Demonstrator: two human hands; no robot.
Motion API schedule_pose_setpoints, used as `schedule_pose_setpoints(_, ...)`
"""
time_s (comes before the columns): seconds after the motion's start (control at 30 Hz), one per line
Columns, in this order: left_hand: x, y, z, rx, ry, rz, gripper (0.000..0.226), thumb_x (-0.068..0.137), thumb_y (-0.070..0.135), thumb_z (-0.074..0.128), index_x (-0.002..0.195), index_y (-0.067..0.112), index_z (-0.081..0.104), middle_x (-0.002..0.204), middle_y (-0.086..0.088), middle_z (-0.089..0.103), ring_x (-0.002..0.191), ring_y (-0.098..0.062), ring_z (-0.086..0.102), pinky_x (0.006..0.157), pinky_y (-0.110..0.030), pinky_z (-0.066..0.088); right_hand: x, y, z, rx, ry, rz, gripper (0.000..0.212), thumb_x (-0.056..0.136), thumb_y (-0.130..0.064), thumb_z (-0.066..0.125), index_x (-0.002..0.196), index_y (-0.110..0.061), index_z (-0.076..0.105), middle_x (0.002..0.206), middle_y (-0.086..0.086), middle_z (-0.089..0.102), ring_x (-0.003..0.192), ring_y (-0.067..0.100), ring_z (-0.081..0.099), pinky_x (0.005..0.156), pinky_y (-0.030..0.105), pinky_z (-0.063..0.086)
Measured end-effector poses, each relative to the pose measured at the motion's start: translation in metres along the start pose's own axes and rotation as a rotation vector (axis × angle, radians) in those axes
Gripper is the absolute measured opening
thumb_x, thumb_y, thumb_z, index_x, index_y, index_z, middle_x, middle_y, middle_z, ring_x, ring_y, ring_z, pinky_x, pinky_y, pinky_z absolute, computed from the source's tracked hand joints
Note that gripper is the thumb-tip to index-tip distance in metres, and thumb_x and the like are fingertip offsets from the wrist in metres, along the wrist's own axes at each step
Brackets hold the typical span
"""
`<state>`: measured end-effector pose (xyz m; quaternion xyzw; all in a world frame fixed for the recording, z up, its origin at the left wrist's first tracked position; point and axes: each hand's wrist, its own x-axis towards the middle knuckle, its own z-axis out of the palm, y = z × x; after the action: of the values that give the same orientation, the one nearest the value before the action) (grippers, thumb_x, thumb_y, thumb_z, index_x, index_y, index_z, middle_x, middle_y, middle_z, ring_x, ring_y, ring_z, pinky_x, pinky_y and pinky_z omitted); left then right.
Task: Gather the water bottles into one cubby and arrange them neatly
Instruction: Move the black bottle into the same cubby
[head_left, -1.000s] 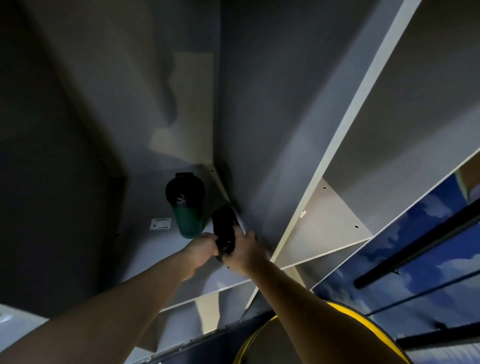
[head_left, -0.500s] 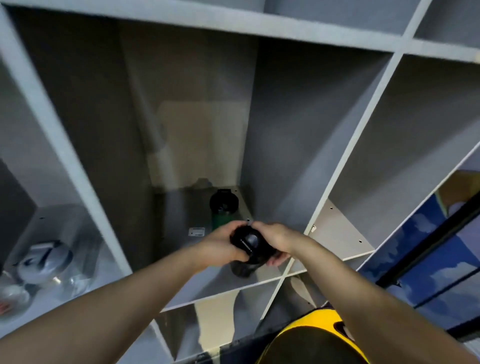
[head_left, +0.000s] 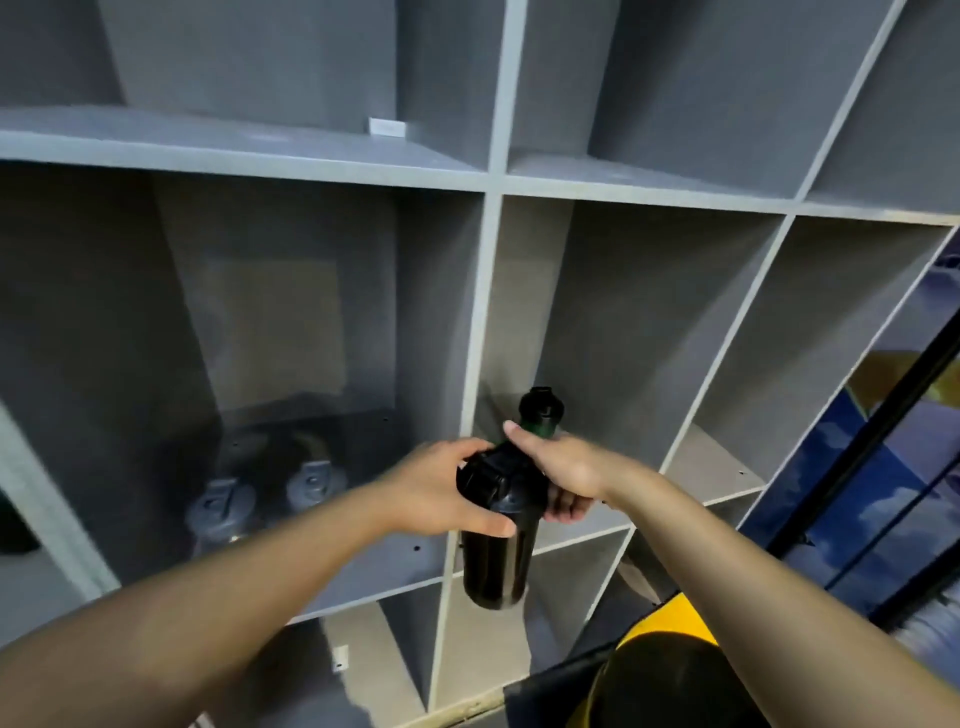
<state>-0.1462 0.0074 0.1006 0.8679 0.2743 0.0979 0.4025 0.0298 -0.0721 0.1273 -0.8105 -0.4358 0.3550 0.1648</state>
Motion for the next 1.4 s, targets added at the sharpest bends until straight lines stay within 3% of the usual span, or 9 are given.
schedule_pose_setpoints(0.23, -0.052, -0.058, -0.050, 0.130, 0.373, -0.079, 0.091, 0.042, 0.061, 0.077, 0.125, 0.032, 0.054, 0.114, 0.008, 0.057, 0.108, -0.012, 0.057, 0.098, -0.032, 0.049, -0.006, -0.086, 0.067, -0.085, 0.026, -0.226, 0.069, 0.074, -0.077, 0.057, 0.118, -0.024, 0.055, 0.105, 0.008, 0.070, 0.084, 0.029, 0.074, 0.074, 0.041, 0.063)
schedule_pose_setpoints(0.37, -0.052, -0.088, -0.058, 0.077, 0.552, -0.149, 0.089, 0.041, 0.059, 0.081, 0.121, 0.030, 0.054, 0.106, 0.007, 0.054, 0.099, -0.010, 0.055, 0.089, -0.024, 0.045, 0.019, -0.126, 0.090, -0.226, 0.073, -0.231, 0.091, 0.062, -0.074, 0.069, 0.131, -0.020, 0.043, 0.113, 0.004, 0.065, 0.096, 0.023, 0.066, 0.085, 0.039, 0.058)
schedule_pose_setpoints(0.57, -0.029, -0.114, -0.051, 0.012, 0.699, -0.214, 0.091, 0.045, 0.058, 0.081, 0.125, 0.025, 0.053, 0.109, 0.004, 0.053, 0.094, -0.009, 0.054, 0.084, -0.022, 0.045, 0.068, -0.153, 0.108, -0.277, 0.075, -0.224, 0.079, 0.065, -0.055, 0.073, 0.124, -0.014, 0.040, 0.109, 0.005, 0.064, 0.098, 0.024, 0.065, 0.084, 0.034, 0.056)
schedule_pose_setpoints(0.67, -0.017, -0.130, -0.049, -0.011, 0.685, -0.213, 0.091, 0.049, 0.051, 0.086, 0.128, 0.023, 0.049, 0.115, 0.004, 0.050, 0.095, -0.007, 0.050, 0.083, -0.020, 0.041, 0.095, -0.149, 0.115, -0.289, 0.085, -0.216, 0.080, 0.064, -0.055, 0.073, 0.125, -0.015, 0.039, 0.113, 0.007, 0.062, 0.099, 0.025, 0.064, 0.077, 0.030, 0.052)
schedule_pose_setpoints(0.83, 0.000, -0.153, -0.045, -0.027, 0.608, -0.209, 0.091, 0.049, 0.045, 0.086, 0.129, 0.027, 0.047, 0.120, 0.005, 0.050, 0.102, -0.008, 0.053, 0.092, -0.024, 0.046, 0.122, -0.132, 0.115, -0.368, 0.095, -0.300, 0.110, 0.059, -0.066, 0.070, 0.149, -0.028, 0.019, 0.129, 0.006, 0.060, 0.113, 0.029, 0.061, 0.092, 0.034, 0.052)
schedule_pose_setpoints(1.0, 0.014, -0.174, -0.070, -0.291, 0.294, -0.227, 0.089, 0.050, 0.031, 0.093, 0.125, 0.030, 0.045, 0.114, 0.006, 0.062, 0.106, -0.012, 0.065, 0.095, -0.037, 0.055, 0.141, -0.120, 0.082, -0.429, -0.195, -0.347, 0.121, 0.059, -0.053, 0.085, 0.154, -0.025, 0.015, 0.134, 0.002, 0.055, 0.119, 0.021, 0.056, 0.103, 0.035, 0.048)
schedule_pose_setpoints(1.13, 0.024, -0.172, -0.079, -0.426, 0.144, -0.200, 0.082, 0.059, 0.007, 0.089, 0.125, 0.025, 0.043, 0.115, 0.002, 0.063, 0.110, -0.010, 0.063, 0.087, -0.024, 0.056, 0.150, -0.119, 0.082, -0.746, -0.163, -0.450, 0.130, 0.055, -0.044, 0.089, 0.155, -0.032, 0.008, 0.155, 0.004, 0.028, 0.136, 0.029, 0.041, 0.110, 0.041, 0.041)
schedule_pose_setpoints(1.27, 0.033, -0.179, -0.087, -0.494, 0.071, -0.218, 0.082, 0.061, -0.002, 0.086, 0.125, 0.022, 0.041, 0.123, 0.001, 0.058, 0.116, -0.009, 0.060, 0.093, -0.026, 0.054, 0.155, -0.122, 0.081, -0.795, -0.077, -0.639, 0.119, 0.051, -0.051, 0.089, 0.150, -0.027, 0.027, 0.141, 0.001, 0.047, 0.128, 0.025, 0.047, 0.106, 0.037, 0.041)
schedule_pose_setpoints(1.4, 0.035, -0.186, -0.088, -0.616, 0.055, -0.247, 0.079, 0.067, -0.010, 0.079, 0.131, 0.017, 0.041, 0.126, -0.003, 0.057, 0.118, -0.014, 0.060, 0.102, -0.035, 0.050, 0.155, -0.118, 0.087, -0.764, -0.026, -0.546, 0.116, 0.052, -0.063, 0.081, 0.148, -0.038, 0.023, 0.130, 0.004, 0.051, 0.117, 0.029, 0.056, 0.095, 0.037, 0.049)
